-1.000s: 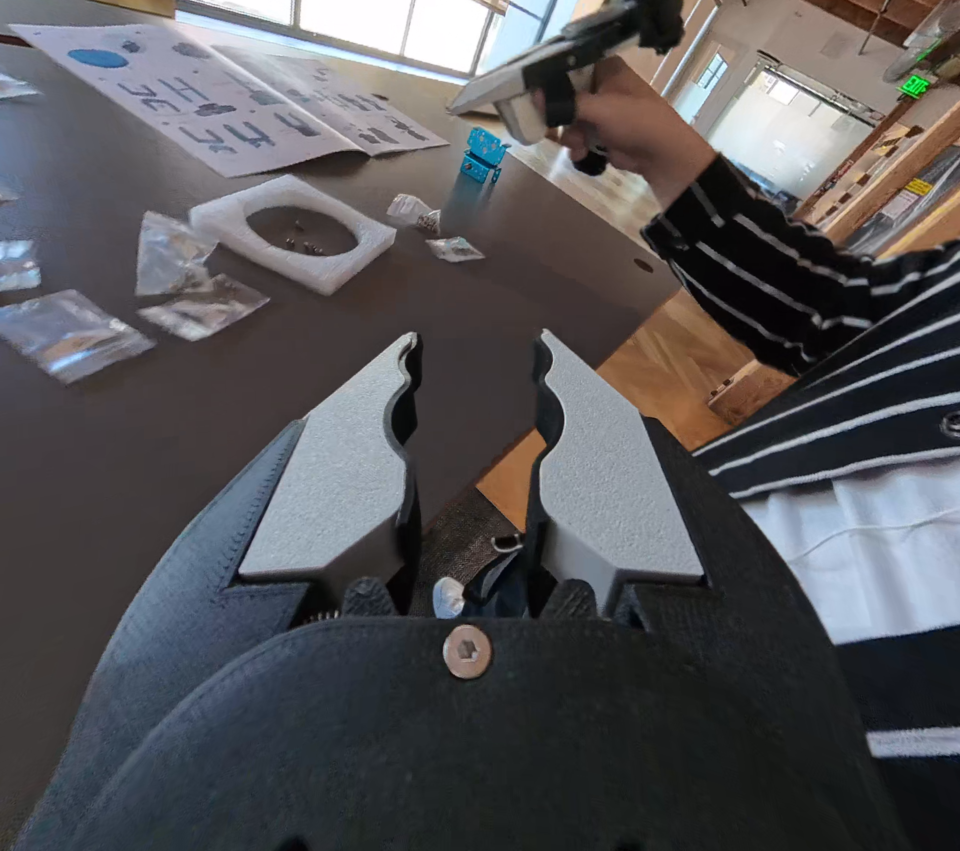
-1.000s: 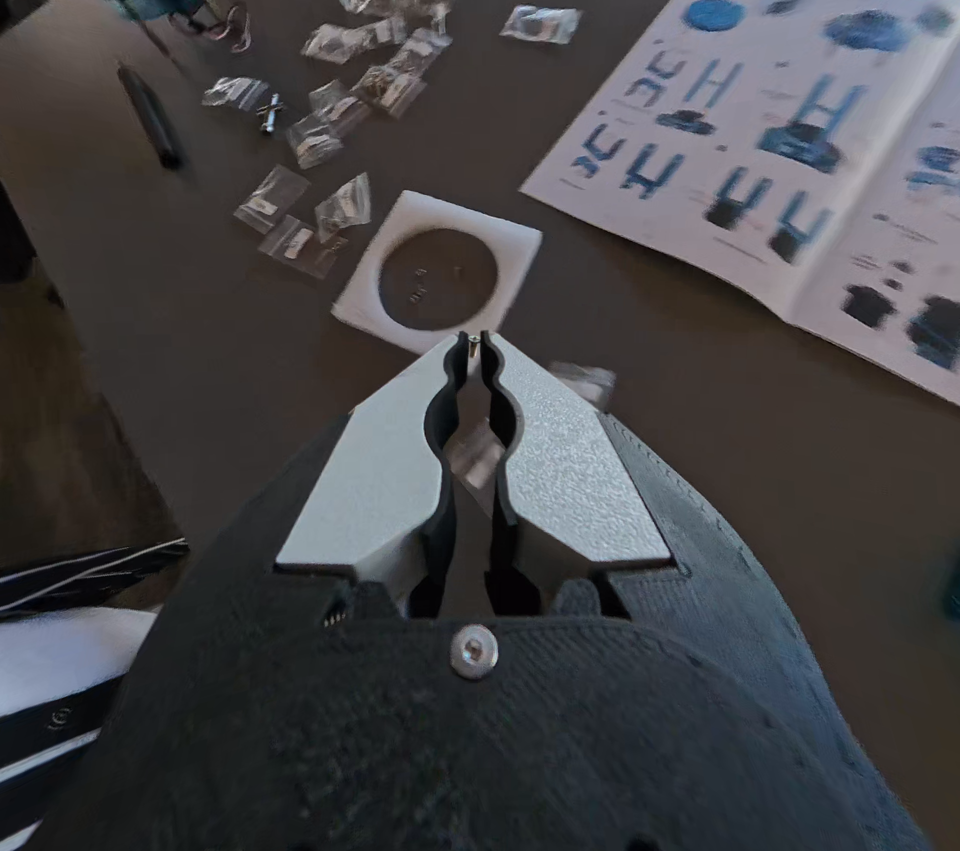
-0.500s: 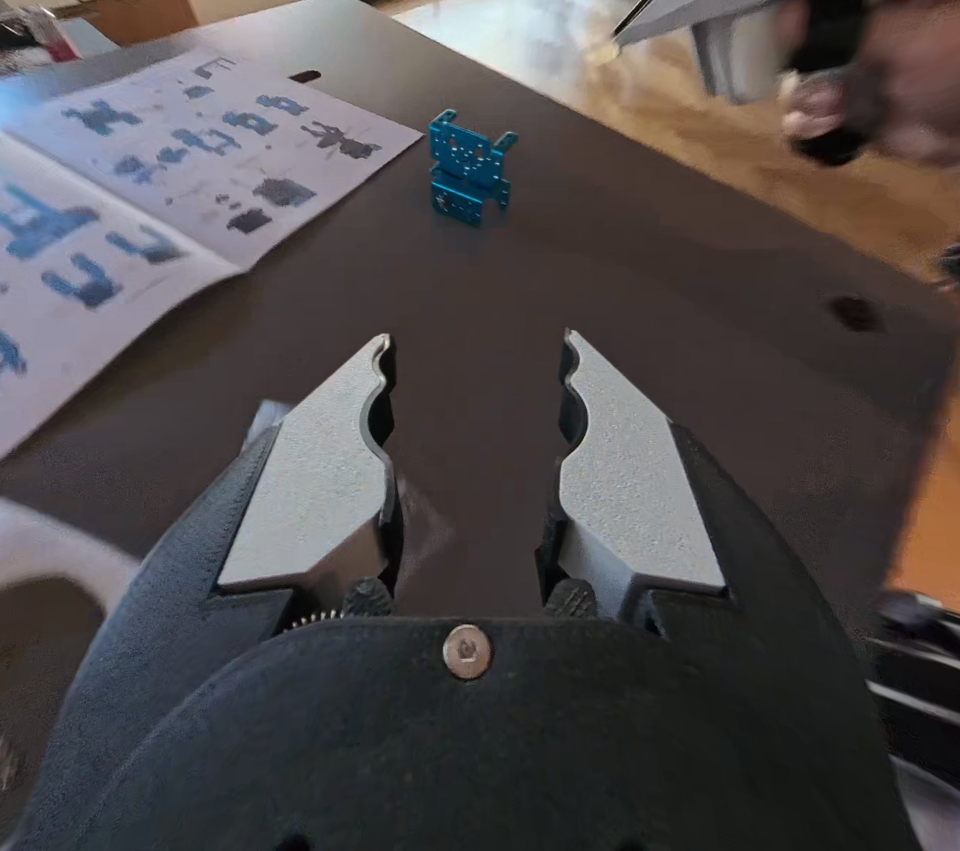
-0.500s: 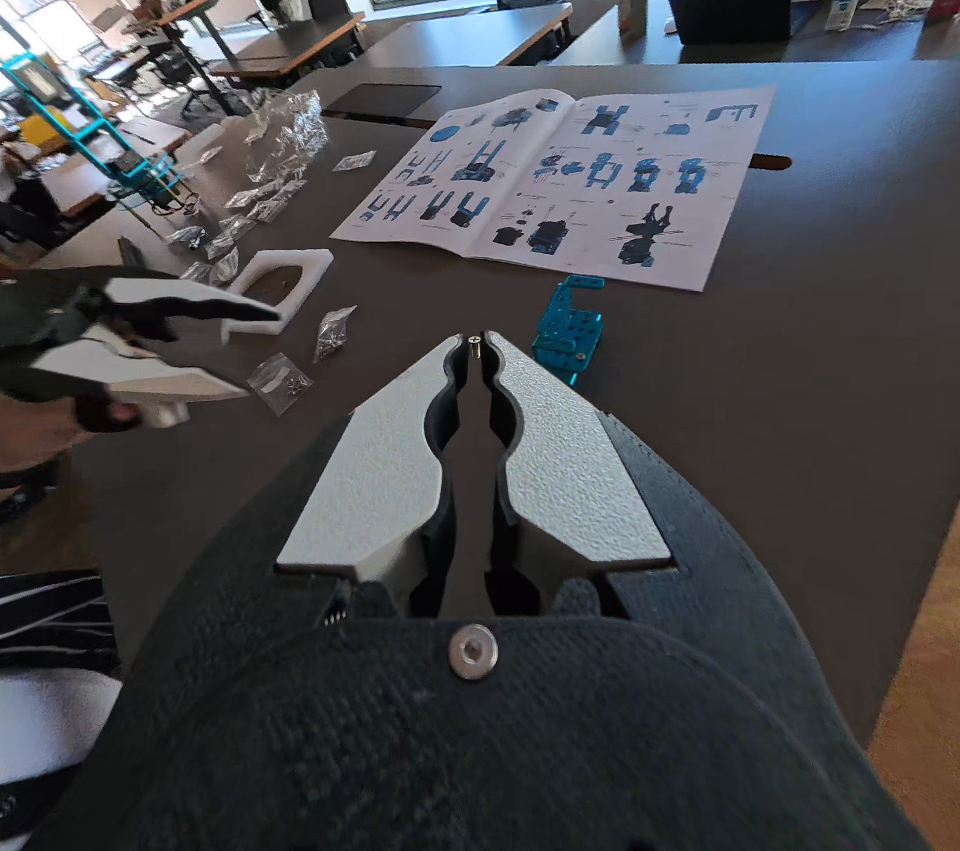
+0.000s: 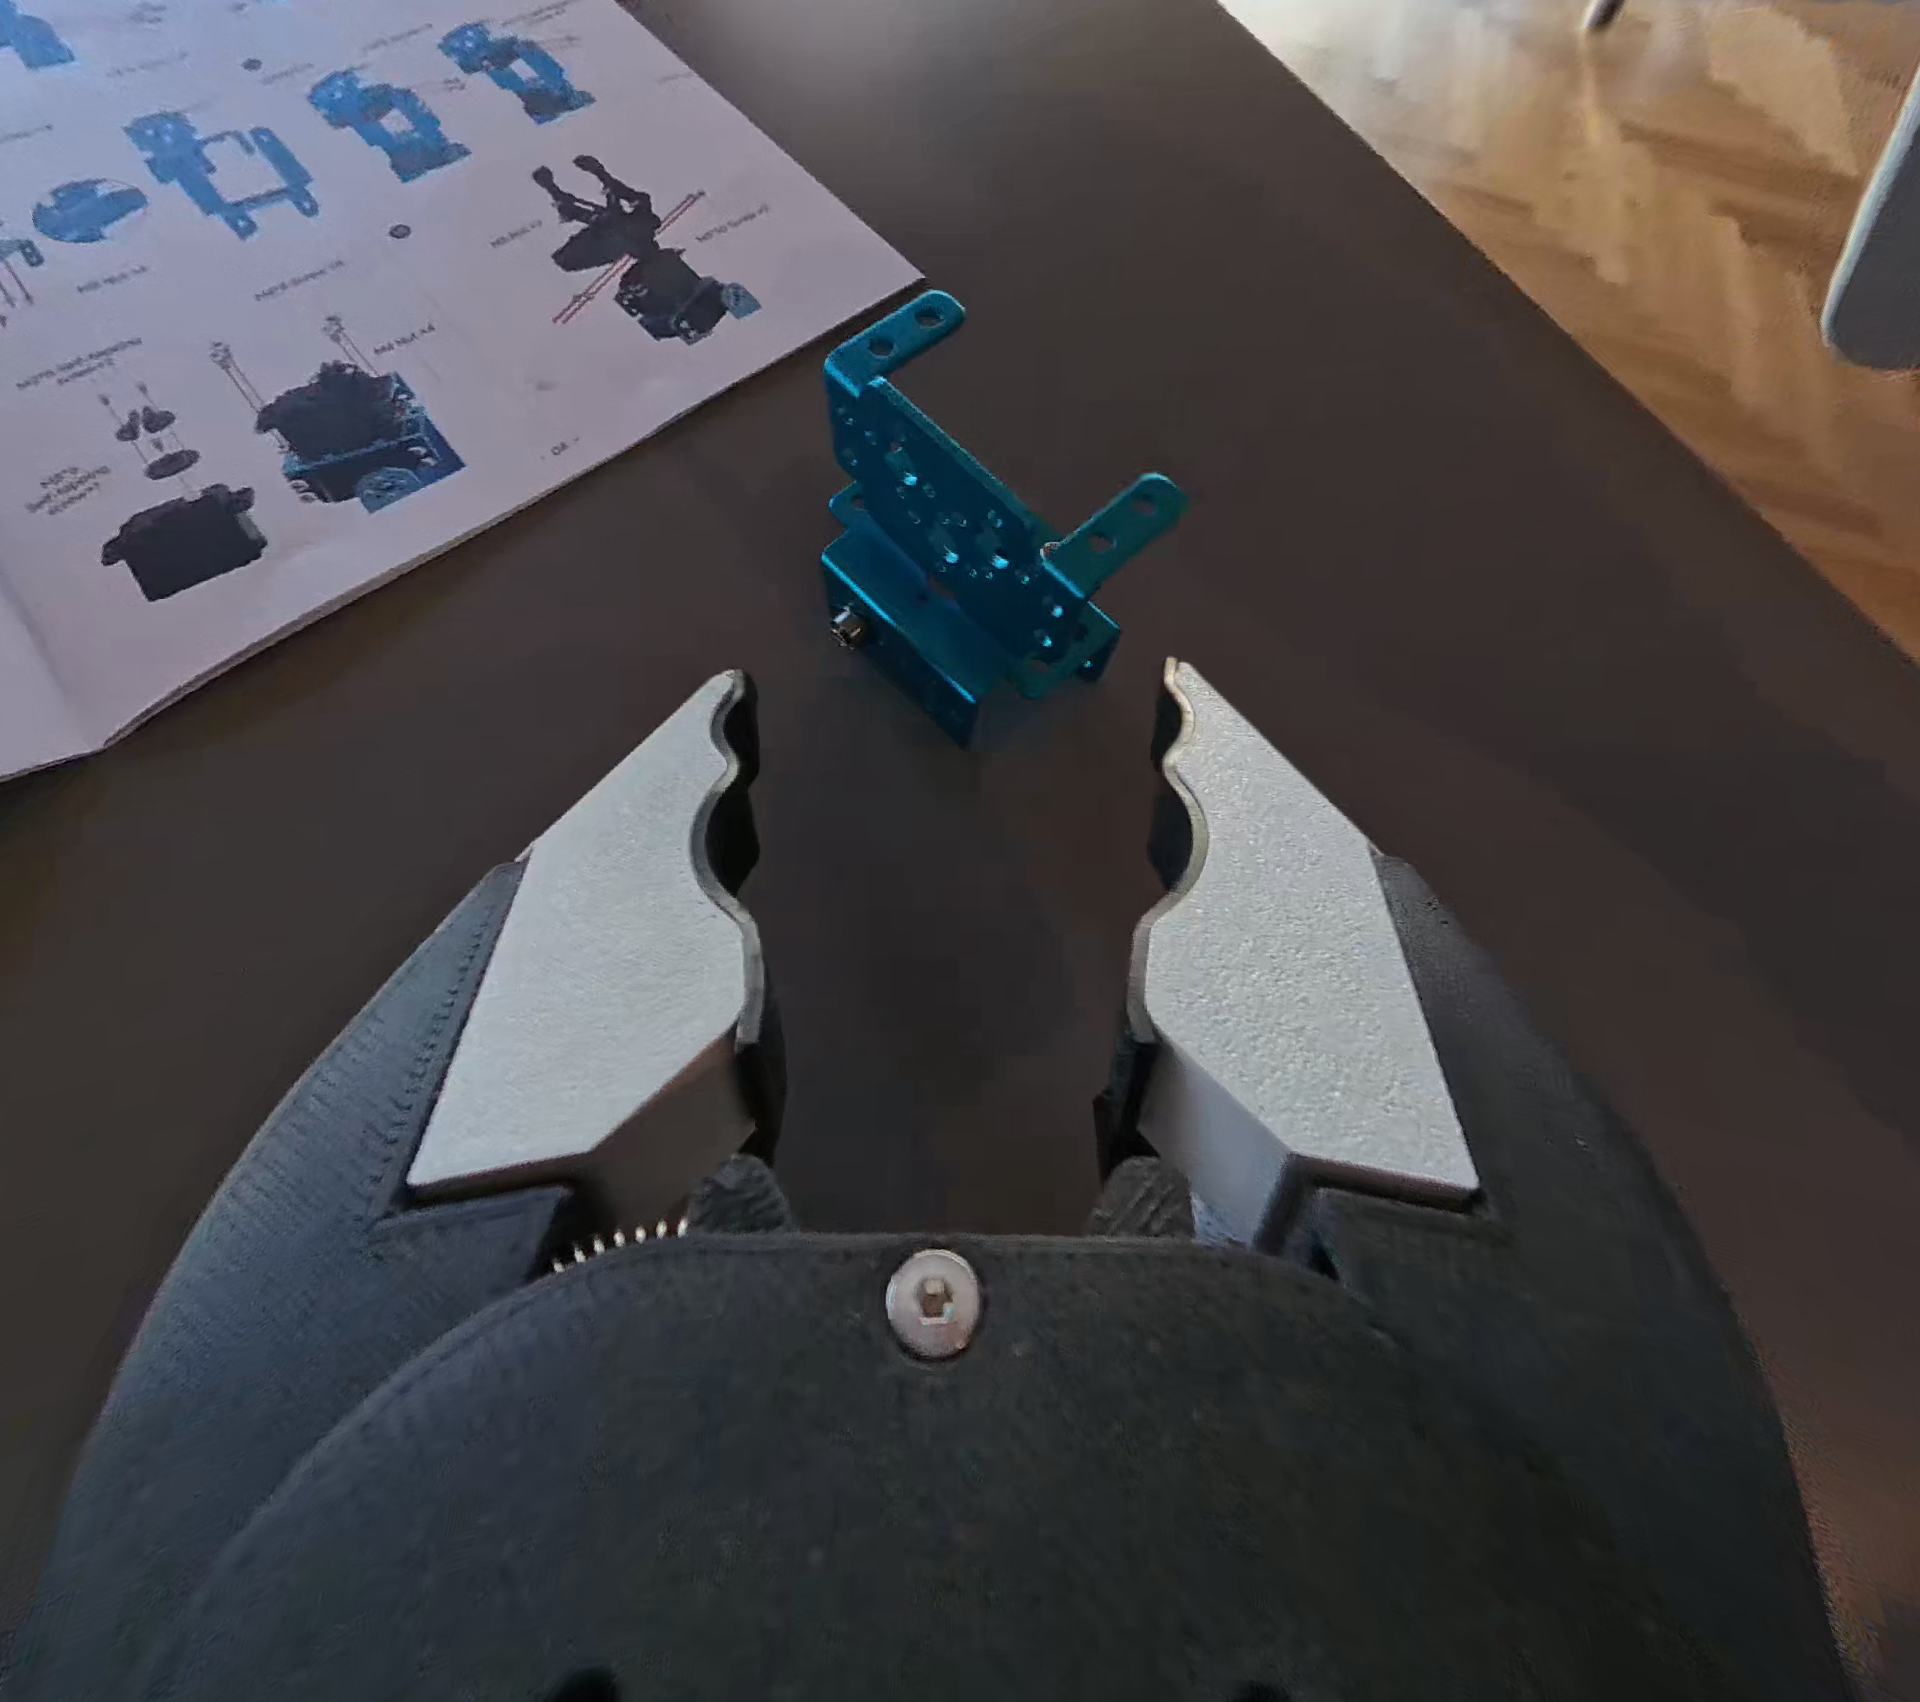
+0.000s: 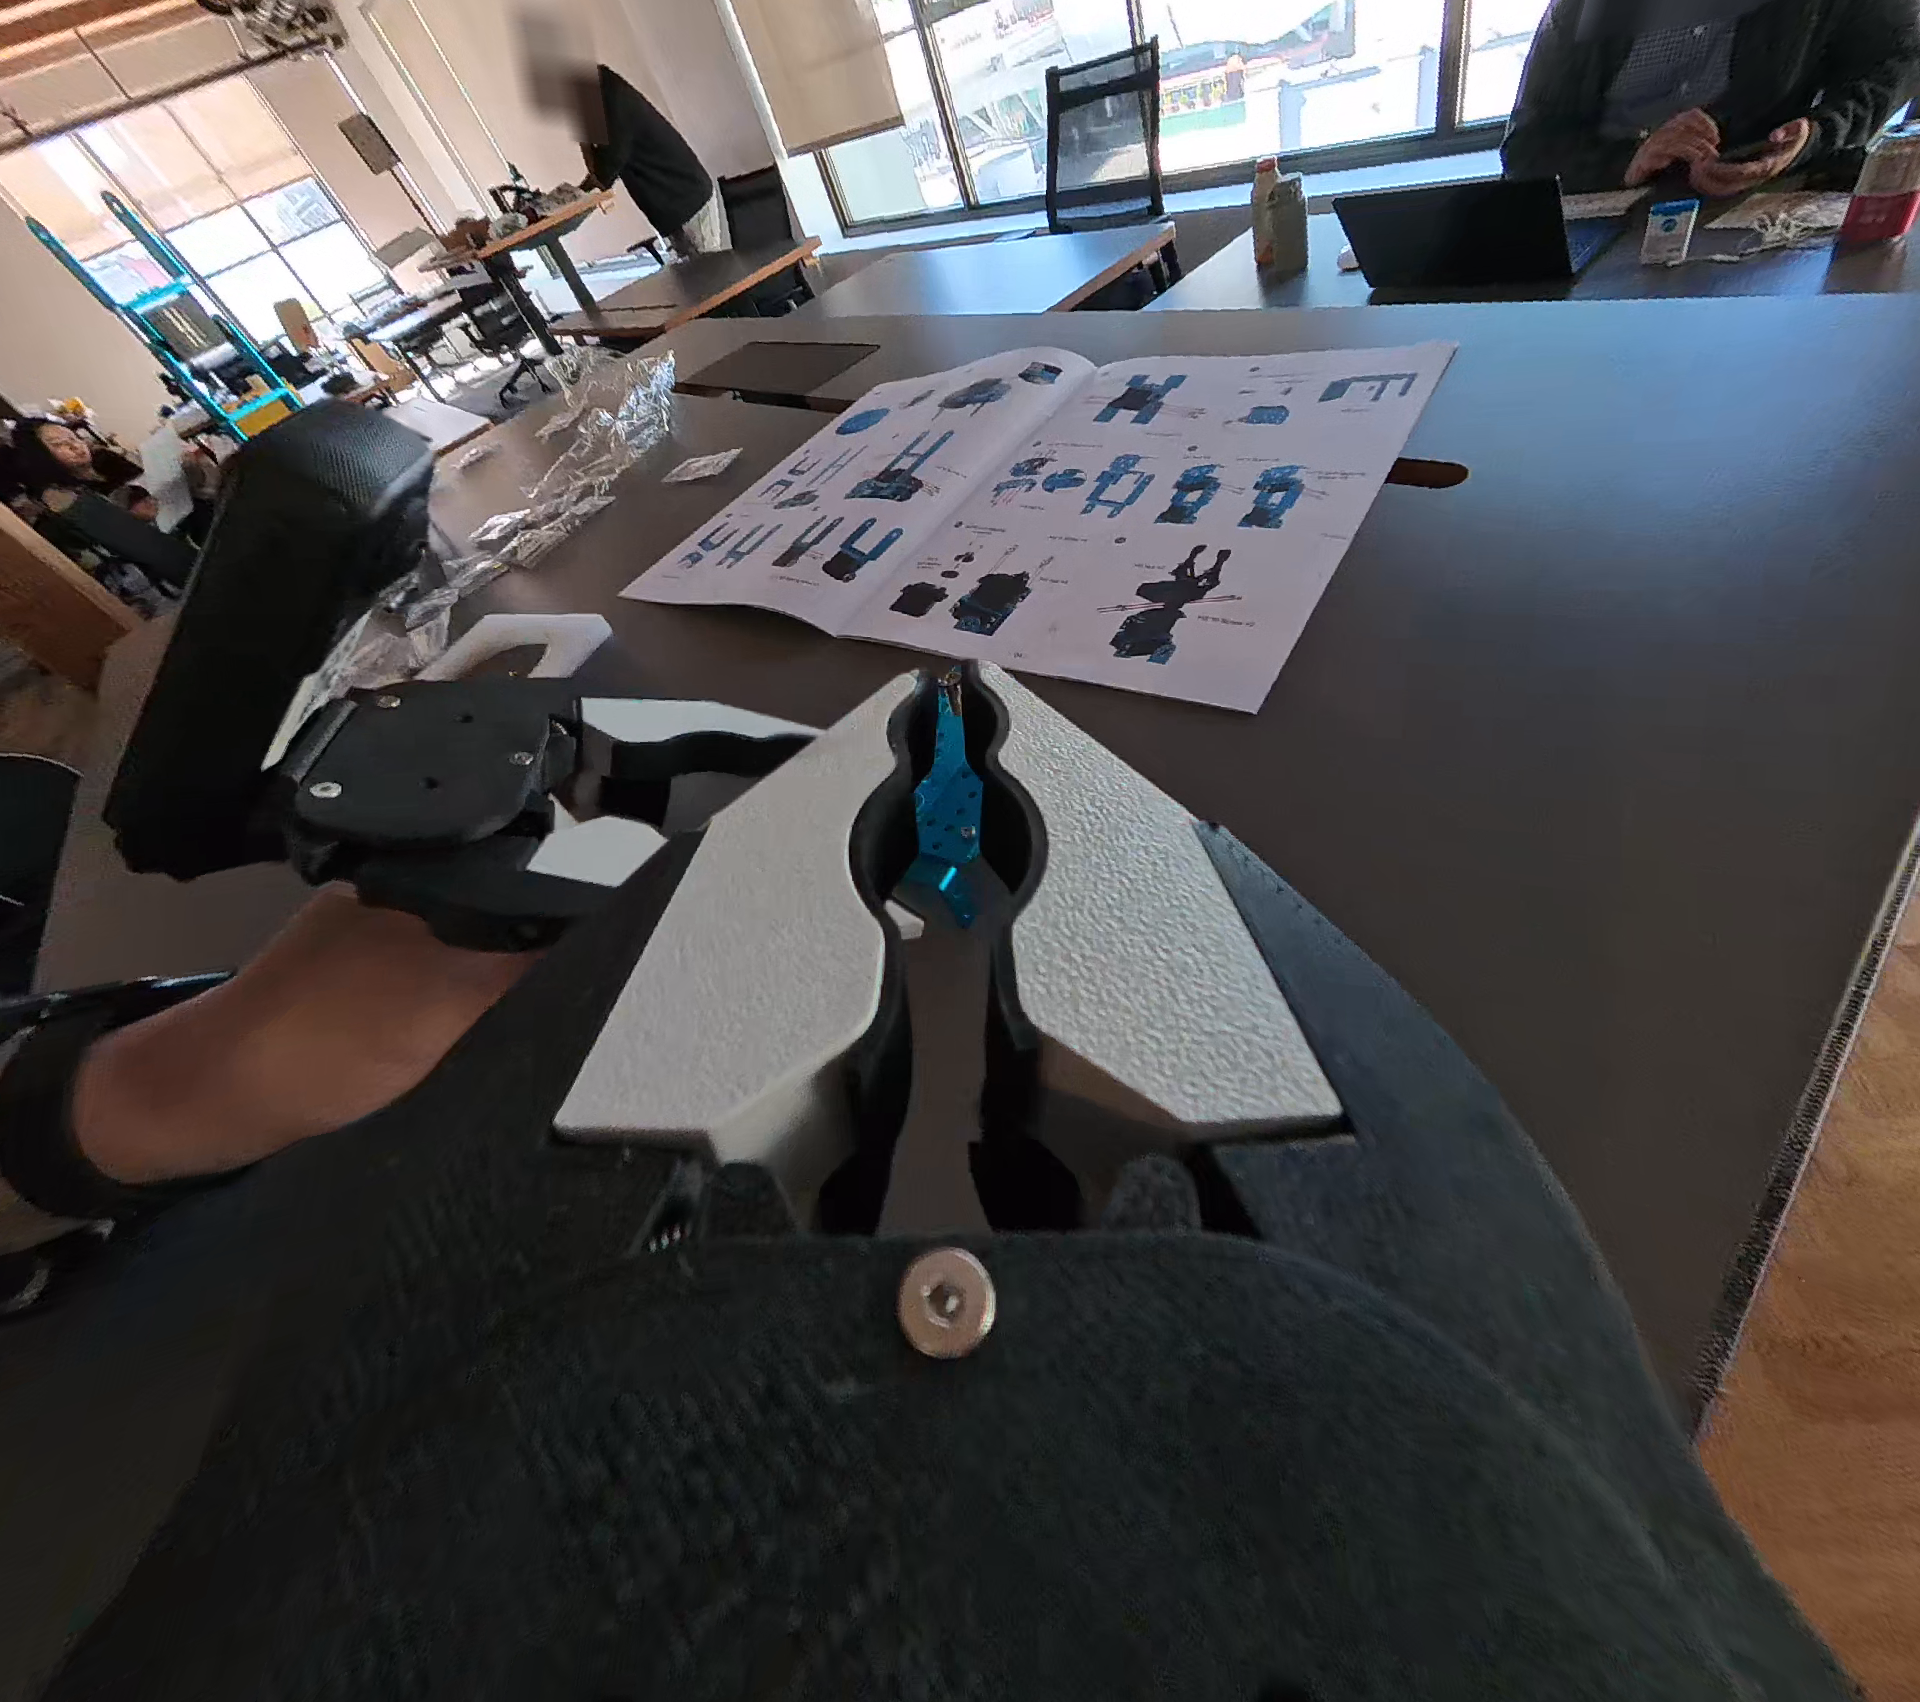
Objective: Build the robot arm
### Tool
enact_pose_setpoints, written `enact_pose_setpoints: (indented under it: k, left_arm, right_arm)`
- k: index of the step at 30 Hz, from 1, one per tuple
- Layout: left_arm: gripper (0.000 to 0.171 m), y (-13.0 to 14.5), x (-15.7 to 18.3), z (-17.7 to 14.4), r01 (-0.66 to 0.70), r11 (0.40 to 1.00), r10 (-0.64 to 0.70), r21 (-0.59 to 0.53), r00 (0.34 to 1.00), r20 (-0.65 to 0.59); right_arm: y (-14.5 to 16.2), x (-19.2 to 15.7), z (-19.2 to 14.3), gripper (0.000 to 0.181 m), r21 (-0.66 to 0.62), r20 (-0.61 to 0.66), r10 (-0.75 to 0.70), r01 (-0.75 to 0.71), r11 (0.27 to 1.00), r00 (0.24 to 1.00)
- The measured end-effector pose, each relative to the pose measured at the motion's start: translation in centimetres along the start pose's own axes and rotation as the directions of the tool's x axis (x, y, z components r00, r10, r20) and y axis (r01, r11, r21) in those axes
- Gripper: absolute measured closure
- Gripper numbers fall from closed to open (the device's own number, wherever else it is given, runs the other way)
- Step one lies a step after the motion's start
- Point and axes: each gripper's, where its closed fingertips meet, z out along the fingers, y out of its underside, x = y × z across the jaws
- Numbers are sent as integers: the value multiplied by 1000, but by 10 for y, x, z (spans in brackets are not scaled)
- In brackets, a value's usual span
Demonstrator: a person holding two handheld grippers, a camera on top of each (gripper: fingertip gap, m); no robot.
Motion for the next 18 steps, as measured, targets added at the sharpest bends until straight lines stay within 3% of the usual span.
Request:
enact_pose_setpoints:
  k: [5, 11, 18]
  left_arm:
    - [79, -2, -3, 11, 90, 996, -89, -13, 995, 40]
    - [91, -4, -5, 21, 3, 999, 2, -44, 994, 113]
    - [105, 10, -13, 13, -53, 993, 60, -101, 995, 74]
  right_arm:
    - [0, -3, 5, 178, -1, 45, 9, -9, 1000, 999]
    - [4, -5, 7, 177, -22, 53, -15, 17, 1000, 998]
    - [18, -3, 13, 177, -84, 59, -44, 49, 995, 997]
